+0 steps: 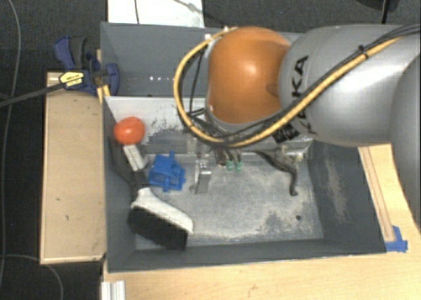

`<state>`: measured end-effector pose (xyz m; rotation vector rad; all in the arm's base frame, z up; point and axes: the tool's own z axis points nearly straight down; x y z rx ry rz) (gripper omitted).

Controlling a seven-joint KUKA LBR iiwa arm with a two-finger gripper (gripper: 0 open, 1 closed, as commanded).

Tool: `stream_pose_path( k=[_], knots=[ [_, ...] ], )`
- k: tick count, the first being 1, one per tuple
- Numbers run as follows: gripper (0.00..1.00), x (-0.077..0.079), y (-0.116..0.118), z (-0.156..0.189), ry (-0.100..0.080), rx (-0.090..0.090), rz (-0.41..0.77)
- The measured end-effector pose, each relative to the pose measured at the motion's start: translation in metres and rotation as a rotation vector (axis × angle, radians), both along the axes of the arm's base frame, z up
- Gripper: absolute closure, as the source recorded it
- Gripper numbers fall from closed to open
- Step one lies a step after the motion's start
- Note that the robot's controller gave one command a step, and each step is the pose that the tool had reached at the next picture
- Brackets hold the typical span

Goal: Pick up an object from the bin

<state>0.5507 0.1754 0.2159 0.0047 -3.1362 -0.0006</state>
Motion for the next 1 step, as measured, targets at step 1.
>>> stream_pose_path(
  k=[1],
  knots=[
    [0.00,0.0017,-0.0010,0.0047,-0.008,0.001,-0.004]
  ],
)
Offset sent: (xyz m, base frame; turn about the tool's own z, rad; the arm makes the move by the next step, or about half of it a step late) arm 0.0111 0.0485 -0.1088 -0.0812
